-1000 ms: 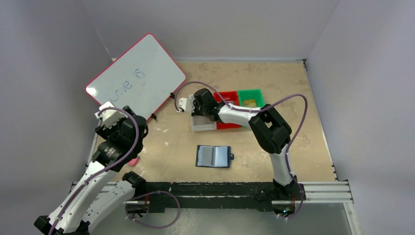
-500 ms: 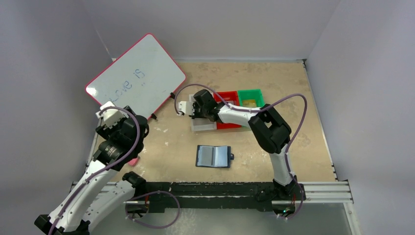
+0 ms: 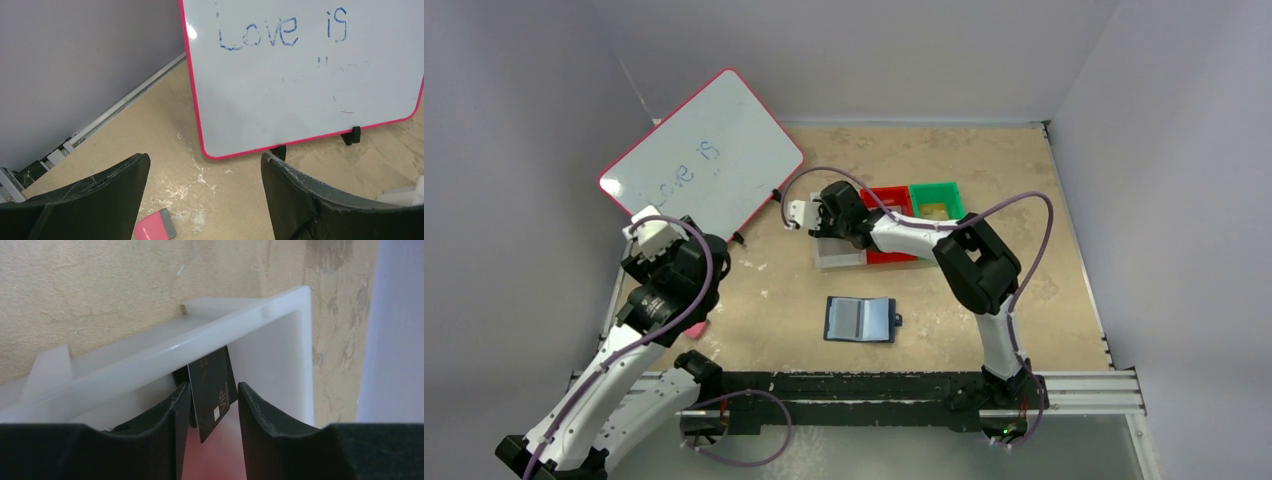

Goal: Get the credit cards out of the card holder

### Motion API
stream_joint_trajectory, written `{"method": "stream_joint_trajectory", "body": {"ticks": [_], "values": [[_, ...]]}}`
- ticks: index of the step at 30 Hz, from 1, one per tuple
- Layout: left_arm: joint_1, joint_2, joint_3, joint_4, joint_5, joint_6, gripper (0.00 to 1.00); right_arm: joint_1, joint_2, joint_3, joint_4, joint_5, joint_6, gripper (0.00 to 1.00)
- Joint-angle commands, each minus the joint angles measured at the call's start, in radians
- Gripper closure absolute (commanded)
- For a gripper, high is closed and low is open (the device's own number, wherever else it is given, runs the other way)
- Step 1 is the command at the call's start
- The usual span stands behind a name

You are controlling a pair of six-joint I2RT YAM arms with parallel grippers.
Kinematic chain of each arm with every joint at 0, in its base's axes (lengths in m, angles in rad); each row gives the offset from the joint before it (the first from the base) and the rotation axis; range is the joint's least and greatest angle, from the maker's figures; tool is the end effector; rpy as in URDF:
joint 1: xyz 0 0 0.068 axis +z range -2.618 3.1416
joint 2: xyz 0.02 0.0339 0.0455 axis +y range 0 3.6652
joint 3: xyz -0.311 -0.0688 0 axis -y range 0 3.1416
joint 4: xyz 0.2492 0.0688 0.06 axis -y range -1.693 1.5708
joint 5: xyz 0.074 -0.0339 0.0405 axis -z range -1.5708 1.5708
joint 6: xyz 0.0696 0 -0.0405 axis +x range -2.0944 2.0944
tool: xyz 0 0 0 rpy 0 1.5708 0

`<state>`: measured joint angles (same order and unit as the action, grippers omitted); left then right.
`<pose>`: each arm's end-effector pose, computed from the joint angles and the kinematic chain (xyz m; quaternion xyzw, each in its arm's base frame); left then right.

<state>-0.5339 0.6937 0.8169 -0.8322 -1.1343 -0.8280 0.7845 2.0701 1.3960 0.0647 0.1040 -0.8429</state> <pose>0.1176 0.0038 0.3352 -0.3343 0.7252 0.1575 0.5810 0.3721 0.3612 0.1959 -0.6271 0.6256 -0.0595 0.4602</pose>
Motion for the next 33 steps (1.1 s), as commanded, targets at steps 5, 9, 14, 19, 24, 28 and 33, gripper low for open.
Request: {"method": "stream_joint_trajectory", "body": {"ticks": [5, 9, 14, 19, 24, 28, 33], "values": [[0.005, 0.015, 0.029, 0.009, -0.017, -0.007, 0.18, -0.003, -0.092, -0.046, 0.127, 0.028, 0.010, 0.53], [0.005, 0.023, 0.031, 0.010, -0.014, -0.004, 0.18, -0.004, -0.088, -0.047, 0.117, 0.029, -0.004, 0.53], [0.005, 0.022, 0.030, 0.007, -0.019, -0.005, 0.18, -0.009, -0.108, 0.018, 0.105, 0.016, 0.248, 0.64], [0.005, 0.015, 0.033, 0.001, -0.027, -0.013, 0.18, -0.014, -0.119, 0.091, -0.017, 0.079, 0.748, 0.72], [0.005, 0.008, 0.034, 0.000, -0.033, -0.013, 0.18, -0.033, -0.140, 0.112, -0.157, -0.051, 1.086, 0.89], [0.005, 0.003, 0.031, 0.002, -0.032, -0.016, 0.18, -0.033, -0.139, 0.099, -0.192, -0.037, 1.223, 0.92], [0.005, 0.009, 0.032, -0.001, -0.029, -0.013, 0.19, -0.033, -0.068, 0.154, -0.274, 0.028, 1.287, 0.97]]}}
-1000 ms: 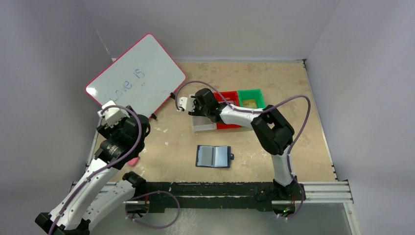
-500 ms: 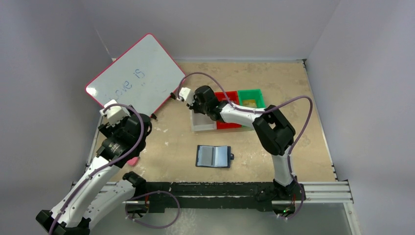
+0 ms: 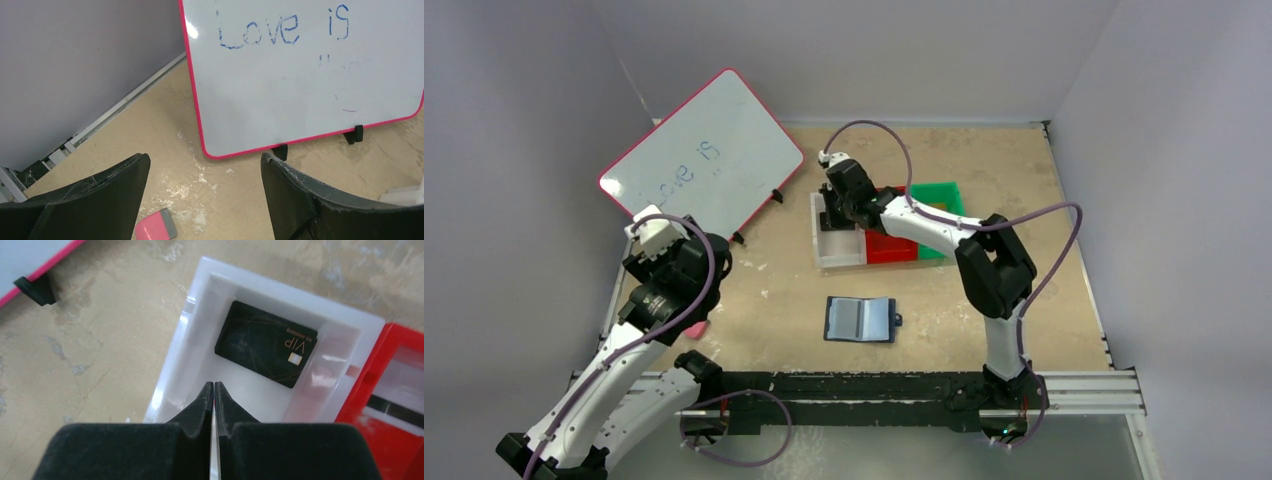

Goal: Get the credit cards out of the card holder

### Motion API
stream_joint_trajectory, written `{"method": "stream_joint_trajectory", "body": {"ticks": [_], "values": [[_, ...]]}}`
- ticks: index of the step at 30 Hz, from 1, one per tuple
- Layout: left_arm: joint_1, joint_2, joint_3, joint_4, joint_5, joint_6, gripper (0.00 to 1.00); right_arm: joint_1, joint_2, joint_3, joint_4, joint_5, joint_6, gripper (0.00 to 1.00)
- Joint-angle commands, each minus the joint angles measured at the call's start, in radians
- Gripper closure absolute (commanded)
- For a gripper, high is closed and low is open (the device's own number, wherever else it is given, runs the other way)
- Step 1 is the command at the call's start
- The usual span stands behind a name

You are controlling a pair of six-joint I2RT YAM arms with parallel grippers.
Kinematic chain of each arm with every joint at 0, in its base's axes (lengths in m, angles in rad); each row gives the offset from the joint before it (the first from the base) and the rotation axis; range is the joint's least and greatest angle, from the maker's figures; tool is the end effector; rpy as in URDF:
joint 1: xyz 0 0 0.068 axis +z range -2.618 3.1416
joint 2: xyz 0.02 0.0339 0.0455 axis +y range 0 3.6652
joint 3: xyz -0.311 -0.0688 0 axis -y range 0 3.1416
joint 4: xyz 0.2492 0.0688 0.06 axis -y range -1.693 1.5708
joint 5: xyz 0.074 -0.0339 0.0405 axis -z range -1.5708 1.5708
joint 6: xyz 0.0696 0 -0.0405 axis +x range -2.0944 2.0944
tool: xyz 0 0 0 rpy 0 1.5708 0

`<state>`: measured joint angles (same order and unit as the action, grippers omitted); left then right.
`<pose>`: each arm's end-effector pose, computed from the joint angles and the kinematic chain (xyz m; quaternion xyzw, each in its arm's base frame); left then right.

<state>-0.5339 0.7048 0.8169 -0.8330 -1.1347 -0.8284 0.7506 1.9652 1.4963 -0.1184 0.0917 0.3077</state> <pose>0.1196 0.0026 0.3342 -0.3319 0.7275 0.1614 0.5784 0.3760 0.3420 0.2621 -0.1723 0.8638 0.2032 0.4276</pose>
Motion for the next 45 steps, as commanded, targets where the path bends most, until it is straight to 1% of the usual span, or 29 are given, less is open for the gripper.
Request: {"method": "stream_joint_trajectory", "body": {"ticks": [1, 7, 21, 29, 38, 45], "values": [[0.005, -0.002, 0.034, -0.002, -0.029, -0.015, 0.19, 0.001, 0.047, 0.060, -0.097, 0.054, 0.143, 0.97], [0.005, -0.006, 0.031, -0.001, -0.031, -0.019, 0.19, 0.001, 0.100, 0.098, -0.117, 0.147, 0.145, 0.98], [0.005, 0.000, 0.031, 0.003, -0.020, -0.014, 0.19, 0.003, 0.181, 0.108, -0.141, 0.208, 0.126, 0.99], [0.005, 0.008, 0.031, 0.005, -0.018, -0.010, 0.19, 0.009, 0.191, 0.106, -0.136, 0.218, 0.128, 0.98], [0.005, 0.008, 0.031, 0.004, -0.019, -0.011, 0.19, 0.015, 0.231, 0.125, -0.151, 0.344, 0.127, 0.97], [0.005, 0.011, 0.031, 0.004, -0.018, -0.011, 0.19, 0.047, 0.252, 0.135, -0.149, 0.433, 0.121, 0.96]]}}
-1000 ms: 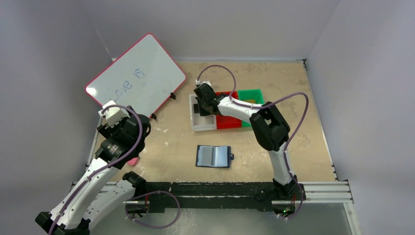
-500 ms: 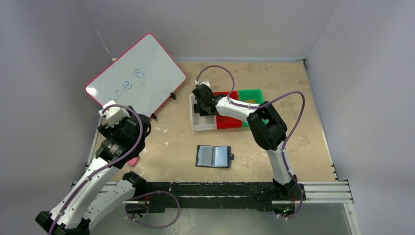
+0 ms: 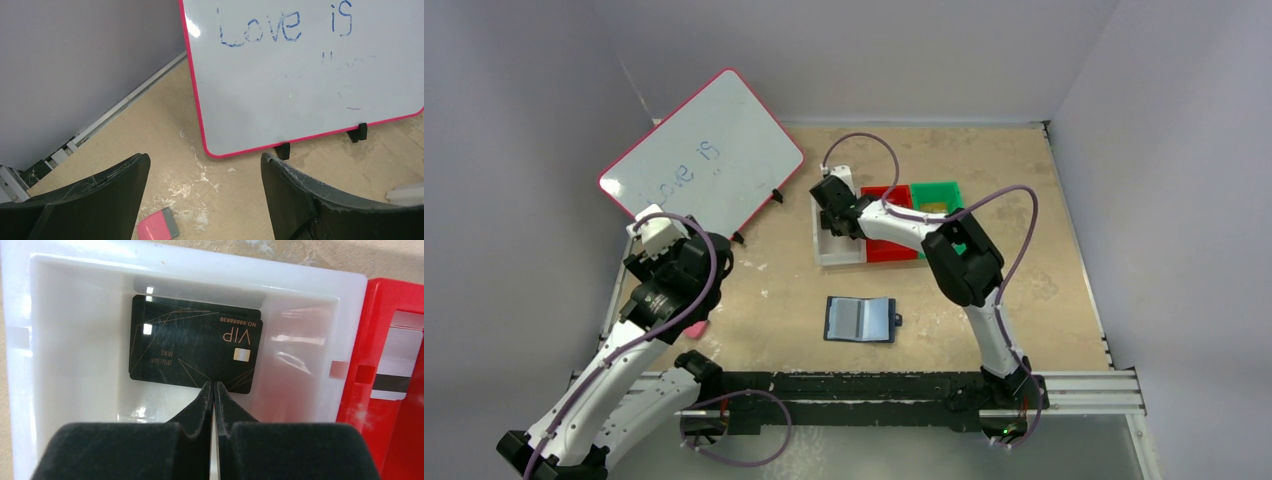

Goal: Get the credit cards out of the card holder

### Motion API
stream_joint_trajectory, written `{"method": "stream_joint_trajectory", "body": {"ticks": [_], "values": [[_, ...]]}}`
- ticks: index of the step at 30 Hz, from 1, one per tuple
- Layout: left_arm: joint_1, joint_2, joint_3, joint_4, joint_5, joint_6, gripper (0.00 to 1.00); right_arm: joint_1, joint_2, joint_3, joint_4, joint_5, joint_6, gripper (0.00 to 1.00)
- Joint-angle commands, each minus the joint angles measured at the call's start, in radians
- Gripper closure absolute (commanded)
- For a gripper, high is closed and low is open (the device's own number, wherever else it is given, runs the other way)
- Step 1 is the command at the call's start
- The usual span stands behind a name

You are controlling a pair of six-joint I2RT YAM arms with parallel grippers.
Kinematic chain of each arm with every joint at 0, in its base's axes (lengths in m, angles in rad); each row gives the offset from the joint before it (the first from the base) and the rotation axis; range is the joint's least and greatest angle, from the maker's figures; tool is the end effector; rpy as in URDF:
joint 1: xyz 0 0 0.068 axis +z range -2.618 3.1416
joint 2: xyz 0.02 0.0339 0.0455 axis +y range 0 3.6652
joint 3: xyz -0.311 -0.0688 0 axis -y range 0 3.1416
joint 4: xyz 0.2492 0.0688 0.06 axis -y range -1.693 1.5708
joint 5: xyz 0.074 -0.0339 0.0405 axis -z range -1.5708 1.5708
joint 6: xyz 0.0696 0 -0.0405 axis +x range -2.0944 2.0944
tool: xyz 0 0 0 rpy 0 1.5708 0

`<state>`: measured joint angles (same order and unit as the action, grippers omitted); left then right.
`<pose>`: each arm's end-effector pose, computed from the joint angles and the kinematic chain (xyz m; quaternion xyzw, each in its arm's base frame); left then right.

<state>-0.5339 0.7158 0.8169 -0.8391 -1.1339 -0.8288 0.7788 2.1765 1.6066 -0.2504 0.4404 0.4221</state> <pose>0.1214 0.0015 0.3328 -0.3282 0.7312 0.1666 0.5744 0.4000 0.3530 0.1851 -0.0823 0.9078 0.0344 0.4099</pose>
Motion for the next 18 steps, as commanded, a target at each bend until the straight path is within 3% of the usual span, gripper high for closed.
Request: {"method": "stream_joint_trajectory", "body": {"ticks": [1, 11, 18], "values": [[0.005, 0.000, 0.031, 0.010, -0.019, -0.010, 0.19, 0.023, 0.043, 0.024, -0.014, 0.101, 0.010, 0.96], [0.005, -0.003, 0.031, 0.006, -0.020, -0.012, 0.19, 0.042, 0.049, -0.004, 0.012, 0.198, 0.048, 0.95], [0.005, -0.004, 0.031, 0.008, -0.022, -0.012, 0.19, 0.043, -0.059, 0.004, 0.007, 0.193, 0.025, 0.94]]}}
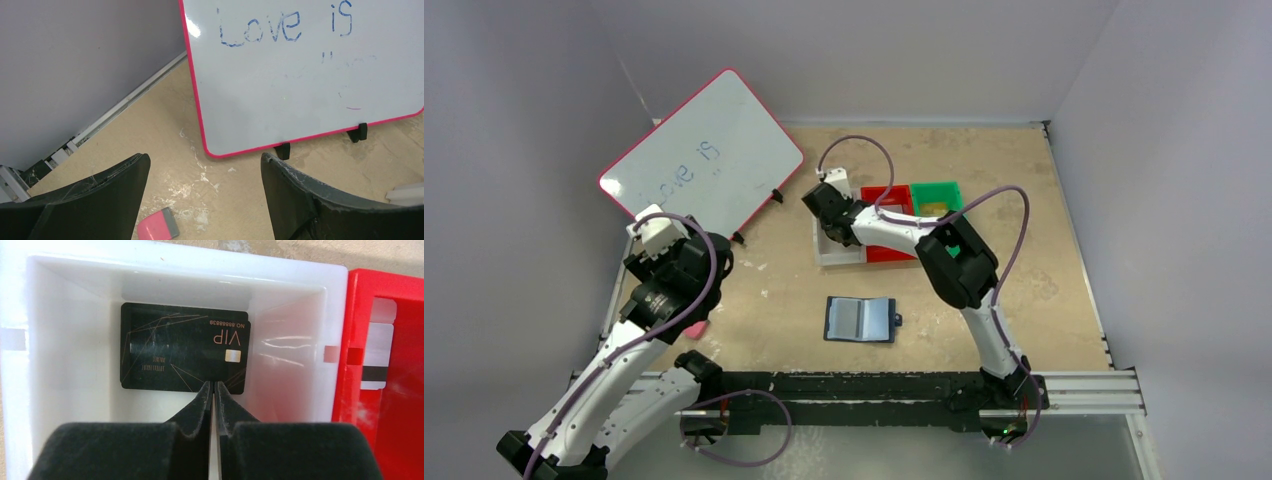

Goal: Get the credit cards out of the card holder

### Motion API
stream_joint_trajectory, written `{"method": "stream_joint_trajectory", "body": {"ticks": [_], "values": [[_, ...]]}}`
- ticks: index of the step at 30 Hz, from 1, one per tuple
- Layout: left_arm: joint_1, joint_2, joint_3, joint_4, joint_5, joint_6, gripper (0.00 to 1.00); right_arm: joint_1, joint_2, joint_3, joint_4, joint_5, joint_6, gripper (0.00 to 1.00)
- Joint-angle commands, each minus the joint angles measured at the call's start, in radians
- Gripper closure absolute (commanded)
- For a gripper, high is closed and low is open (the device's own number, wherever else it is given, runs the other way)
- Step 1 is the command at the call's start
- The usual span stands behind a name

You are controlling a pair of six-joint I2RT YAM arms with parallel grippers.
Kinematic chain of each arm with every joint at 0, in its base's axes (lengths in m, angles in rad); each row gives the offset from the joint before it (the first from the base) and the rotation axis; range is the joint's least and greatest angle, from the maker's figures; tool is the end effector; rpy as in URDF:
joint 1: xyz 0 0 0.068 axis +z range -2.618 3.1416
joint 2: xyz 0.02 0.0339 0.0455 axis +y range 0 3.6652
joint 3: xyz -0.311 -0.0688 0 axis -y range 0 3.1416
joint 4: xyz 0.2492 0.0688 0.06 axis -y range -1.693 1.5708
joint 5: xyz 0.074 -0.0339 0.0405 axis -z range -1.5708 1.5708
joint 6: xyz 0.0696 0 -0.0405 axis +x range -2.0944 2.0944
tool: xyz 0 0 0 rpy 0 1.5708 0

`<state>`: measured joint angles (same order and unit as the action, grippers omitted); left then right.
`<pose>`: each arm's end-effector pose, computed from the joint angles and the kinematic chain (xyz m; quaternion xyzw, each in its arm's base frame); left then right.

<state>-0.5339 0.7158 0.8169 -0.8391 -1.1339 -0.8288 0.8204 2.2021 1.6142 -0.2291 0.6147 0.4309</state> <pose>0.1214 0.0015 0.3328 -0.3282 0.7312 0.1666 0.5744 0.3933 0.3630 0.1809 -0.0623 0.8910 -0.0226 0.4491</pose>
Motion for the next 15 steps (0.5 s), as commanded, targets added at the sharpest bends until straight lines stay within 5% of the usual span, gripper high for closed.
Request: {"method": "stream_joint_trajectory", "body": {"ticks": [1, 7, 15], "values": [[0.005, -0.004, 0.031, 0.007, -0.023, -0.012, 0.19, 0.001, -0.116, -0.003, -0.012, -0.007, 0.008, 0.93], [0.005, -0.001, 0.031, 0.008, -0.021, -0.011, 0.19, 0.003, -0.340, -0.078, 0.047, -0.156, -0.009, 0.81], [0.005, 0.010, 0.030, 0.022, 0.011, 0.008, 0.18, 0.003, -0.678, -0.429, 0.229, -0.471, 0.089, 0.71]]}}
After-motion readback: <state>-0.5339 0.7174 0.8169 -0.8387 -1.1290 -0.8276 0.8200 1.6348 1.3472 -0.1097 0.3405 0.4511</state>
